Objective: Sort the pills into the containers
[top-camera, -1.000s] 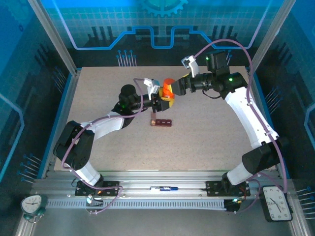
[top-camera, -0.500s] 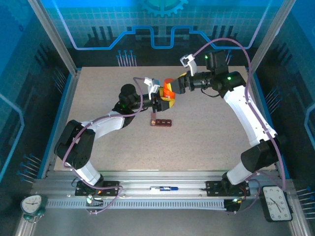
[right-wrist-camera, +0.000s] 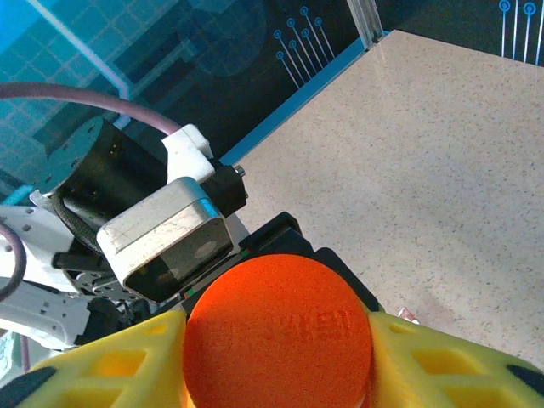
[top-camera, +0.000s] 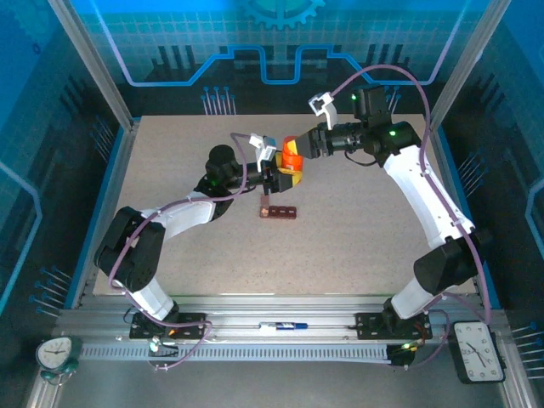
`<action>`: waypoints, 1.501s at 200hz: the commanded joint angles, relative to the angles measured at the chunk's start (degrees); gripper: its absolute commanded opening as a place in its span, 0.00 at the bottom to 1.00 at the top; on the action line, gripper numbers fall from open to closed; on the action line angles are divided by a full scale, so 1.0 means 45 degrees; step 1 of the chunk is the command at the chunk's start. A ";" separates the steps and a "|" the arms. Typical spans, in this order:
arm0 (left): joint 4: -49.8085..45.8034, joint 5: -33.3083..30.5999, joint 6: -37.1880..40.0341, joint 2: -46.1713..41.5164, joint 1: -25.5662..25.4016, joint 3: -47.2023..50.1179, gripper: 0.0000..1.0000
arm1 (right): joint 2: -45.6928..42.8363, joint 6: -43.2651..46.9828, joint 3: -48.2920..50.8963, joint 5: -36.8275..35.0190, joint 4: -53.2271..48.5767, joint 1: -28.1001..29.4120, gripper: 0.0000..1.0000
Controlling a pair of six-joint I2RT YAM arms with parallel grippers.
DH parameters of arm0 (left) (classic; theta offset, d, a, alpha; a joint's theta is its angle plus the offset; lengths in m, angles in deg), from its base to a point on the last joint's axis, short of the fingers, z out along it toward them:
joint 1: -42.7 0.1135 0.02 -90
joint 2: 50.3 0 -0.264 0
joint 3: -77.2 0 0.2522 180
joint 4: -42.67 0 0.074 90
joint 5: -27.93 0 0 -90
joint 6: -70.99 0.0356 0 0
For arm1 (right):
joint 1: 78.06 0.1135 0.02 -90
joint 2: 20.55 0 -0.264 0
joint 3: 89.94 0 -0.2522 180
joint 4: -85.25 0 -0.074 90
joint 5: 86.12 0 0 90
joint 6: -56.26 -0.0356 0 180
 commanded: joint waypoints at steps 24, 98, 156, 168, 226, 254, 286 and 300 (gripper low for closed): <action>0.0361 0.0324 0.0091 0.0008 0.0072 -0.0568 0.15 | 0.0067 0.0420 -0.0341 0.0453 -0.0490 0.0158 0.41; -0.1141 0.0446 0.1129 -0.0122 0.0075 -0.0929 0.15 | 0.0046 0.2152 -0.0727 -0.0851 -0.1998 0.0346 0.40; -0.1264 0.0518 0.1164 -0.0114 0.0071 -0.1017 0.15 | 0.0258 0.2011 -0.0688 -0.0870 -0.2001 0.0503 0.39; -0.1283 0.0519 0.1186 -0.0116 0.0075 -0.1028 0.15 | 0.0301 0.1906 -0.0583 -0.0887 -0.1968 0.0527 0.39; -0.1210 0.0171 0.1387 -0.0270 0.0083 -0.0935 0.15 | 0.0083 0.0257 0.0700 -0.0839 -0.0795 0.0542 0.37; -0.0944 -0.0464 0.1567 -0.0442 0.0064 -0.0716 0.15 | -0.0330 -0.0926 0.1632 -0.1262 -0.0020 0.0603 0.37; -0.1027 -0.1288 0.2020 -0.0646 0.0006 -0.0546 0.15 | -0.0781 -0.2007 0.2516 -0.2441 0.0409 0.1035 0.37; -0.1111 -0.1888 0.2429 -0.0802 -0.0067 -0.0404 0.15 | -0.0999 -0.2553 0.2963 -0.3084 0.0744 0.1252 0.37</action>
